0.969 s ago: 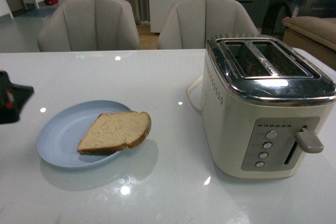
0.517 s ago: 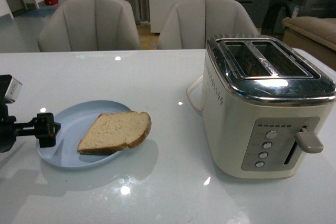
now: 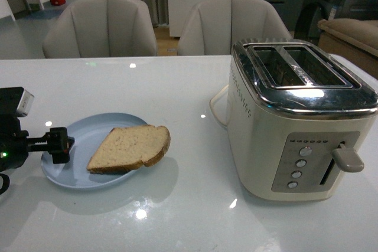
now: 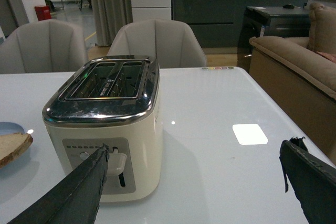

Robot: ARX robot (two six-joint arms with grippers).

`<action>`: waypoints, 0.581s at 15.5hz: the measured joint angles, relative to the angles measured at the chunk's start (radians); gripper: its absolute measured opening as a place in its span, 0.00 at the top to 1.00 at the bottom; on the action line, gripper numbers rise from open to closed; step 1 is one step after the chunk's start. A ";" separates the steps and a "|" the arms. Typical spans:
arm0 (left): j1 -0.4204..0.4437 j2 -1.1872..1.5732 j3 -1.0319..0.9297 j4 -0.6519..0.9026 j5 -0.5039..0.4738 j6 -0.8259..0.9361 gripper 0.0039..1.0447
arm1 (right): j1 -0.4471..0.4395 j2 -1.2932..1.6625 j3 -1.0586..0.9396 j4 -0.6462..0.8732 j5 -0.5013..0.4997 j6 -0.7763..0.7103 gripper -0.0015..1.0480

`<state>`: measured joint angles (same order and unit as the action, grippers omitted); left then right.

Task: Left arm holds plate, right arm toasts bread

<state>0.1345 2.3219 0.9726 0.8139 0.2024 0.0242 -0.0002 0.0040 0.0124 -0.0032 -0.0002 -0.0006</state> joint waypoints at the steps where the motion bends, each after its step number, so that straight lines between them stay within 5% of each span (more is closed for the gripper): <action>1: 0.000 0.000 0.000 0.007 0.003 0.003 0.06 | 0.000 0.000 0.000 0.000 0.000 0.000 0.06; 4: 0.000 0.003 0.000 0.034 0.008 0.006 0.07 | 0.000 0.000 0.000 0.000 0.000 0.000 0.06; 9: 0.000 0.028 -0.004 0.066 0.016 0.005 0.45 | 0.000 0.000 0.000 0.000 0.000 0.000 0.06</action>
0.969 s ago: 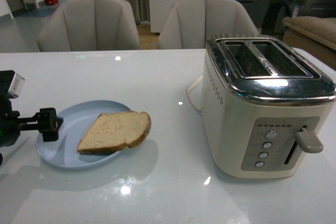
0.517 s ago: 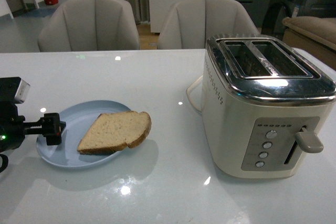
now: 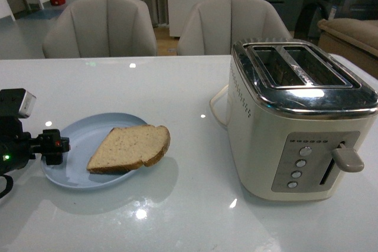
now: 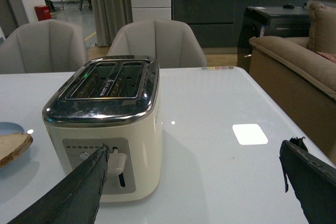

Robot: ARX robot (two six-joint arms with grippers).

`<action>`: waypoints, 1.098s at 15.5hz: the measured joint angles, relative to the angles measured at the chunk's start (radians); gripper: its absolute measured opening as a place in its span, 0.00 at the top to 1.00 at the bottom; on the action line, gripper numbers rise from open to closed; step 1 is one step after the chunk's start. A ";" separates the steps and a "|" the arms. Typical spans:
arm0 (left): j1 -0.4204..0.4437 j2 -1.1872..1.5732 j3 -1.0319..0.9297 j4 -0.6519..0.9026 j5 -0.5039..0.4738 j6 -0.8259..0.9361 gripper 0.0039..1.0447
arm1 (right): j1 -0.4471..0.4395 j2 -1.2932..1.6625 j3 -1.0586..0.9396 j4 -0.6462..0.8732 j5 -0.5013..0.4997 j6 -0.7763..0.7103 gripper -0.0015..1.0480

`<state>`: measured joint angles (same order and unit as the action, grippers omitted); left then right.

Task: Left arm holds plate, right arm toasts bread

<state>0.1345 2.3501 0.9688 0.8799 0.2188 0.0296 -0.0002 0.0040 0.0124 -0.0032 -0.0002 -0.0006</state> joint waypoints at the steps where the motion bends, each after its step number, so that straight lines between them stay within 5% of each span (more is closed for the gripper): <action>1: 0.000 0.000 -0.001 0.006 0.003 -0.001 0.54 | 0.000 0.000 0.000 0.000 0.000 0.000 0.06; 2: 0.000 0.000 -0.001 0.012 0.007 -0.002 0.64 | 0.000 0.000 0.000 0.000 0.000 0.000 0.06; 3: 0.000 0.000 -0.002 0.023 0.010 -0.017 0.89 | 0.000 0.000 0.000 0.000 0.000 0.000 0.06; 4: 0.005 -0.001 -0.002 0.035 0.022 -0.097 0.97 | 0.000 0.000 0.000 0.000 0.000 0.000 0.06; 17: -0.061 -0.517 -0.191 -0.319 -0.002 -0.244 0.98 | 0.000 0.000 0.000 0.000 0.000 0.000 0.06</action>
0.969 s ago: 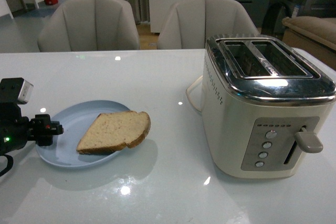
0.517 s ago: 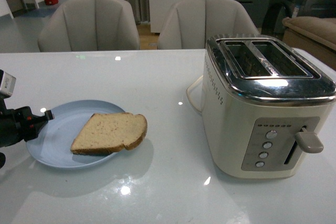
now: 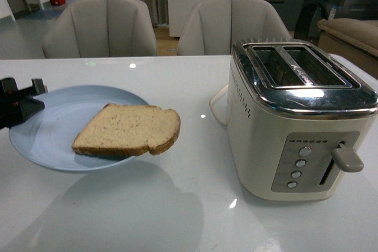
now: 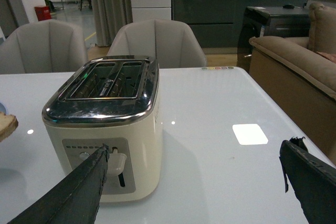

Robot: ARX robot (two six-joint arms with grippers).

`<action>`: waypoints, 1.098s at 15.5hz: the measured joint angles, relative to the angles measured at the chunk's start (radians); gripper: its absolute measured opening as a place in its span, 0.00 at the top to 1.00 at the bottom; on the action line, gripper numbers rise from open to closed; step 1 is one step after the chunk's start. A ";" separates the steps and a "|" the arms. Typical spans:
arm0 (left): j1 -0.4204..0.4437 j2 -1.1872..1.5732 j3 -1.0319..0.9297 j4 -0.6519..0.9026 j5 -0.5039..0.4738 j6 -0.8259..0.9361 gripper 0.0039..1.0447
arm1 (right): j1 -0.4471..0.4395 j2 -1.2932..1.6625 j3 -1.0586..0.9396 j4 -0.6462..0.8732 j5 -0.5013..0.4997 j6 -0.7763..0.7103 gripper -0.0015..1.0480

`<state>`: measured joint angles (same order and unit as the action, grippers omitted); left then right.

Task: Left arm holds plate, right arm toasts bread

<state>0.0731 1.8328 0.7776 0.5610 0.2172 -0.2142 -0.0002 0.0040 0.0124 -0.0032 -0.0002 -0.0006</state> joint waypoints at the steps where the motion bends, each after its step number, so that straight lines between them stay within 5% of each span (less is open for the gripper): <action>1: -0.014 -0.075 -0.002 -0.055 0.005 -0.016 0.98 | 0.000 0.000 0.000 0.000 0.000 0.000 0.06; 9: -0.210 -0.400 0.141 -0.454 -0.053 -0.135 0.98 | 0.000 0.000 0.000 0.000 0.000 0.000 0.06; 17: -0.282 -0.376 0.178 -0.523 -0.117 -0.278 0.98 | 0.000 0.000 0.000 0.000 0.000 0.000 0.06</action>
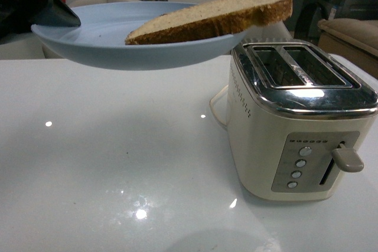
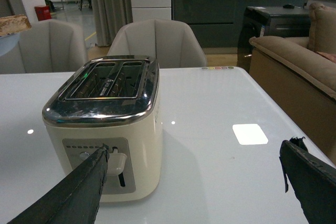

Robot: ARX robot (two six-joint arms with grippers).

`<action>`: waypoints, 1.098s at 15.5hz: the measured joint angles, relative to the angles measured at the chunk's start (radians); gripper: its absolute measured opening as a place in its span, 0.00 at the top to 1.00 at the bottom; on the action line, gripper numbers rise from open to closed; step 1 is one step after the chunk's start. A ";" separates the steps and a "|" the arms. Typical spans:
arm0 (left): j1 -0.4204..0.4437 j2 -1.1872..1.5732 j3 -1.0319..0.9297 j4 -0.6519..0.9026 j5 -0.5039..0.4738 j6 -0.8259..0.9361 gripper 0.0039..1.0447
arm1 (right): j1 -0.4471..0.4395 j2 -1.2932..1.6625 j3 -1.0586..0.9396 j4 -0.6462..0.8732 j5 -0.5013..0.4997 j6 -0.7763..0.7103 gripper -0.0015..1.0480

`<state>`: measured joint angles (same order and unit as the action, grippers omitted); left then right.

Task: Left arm holds plate, right arm toasts bread

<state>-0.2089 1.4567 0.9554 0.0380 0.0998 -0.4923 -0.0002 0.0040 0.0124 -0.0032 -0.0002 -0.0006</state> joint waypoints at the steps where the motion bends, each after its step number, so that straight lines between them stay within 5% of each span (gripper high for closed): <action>1: 0.000 0.000 -0.003 0.040 -0.019 -0.016 0.98 | 0.000 0.000 0.000 0.000 0.000 0.000 0.06; 17: 0.001 -0.009 -0.060 0.117 -0.029 -0.030 0.98 | 0.000 0.000 0.000 0.000 0.000 0.000 0.06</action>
<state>-0.2081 1.4479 0.8951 0.1551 0.0711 -0.5224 -0.0002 0.0040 0.0124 -0.0032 -0.0002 -0.0006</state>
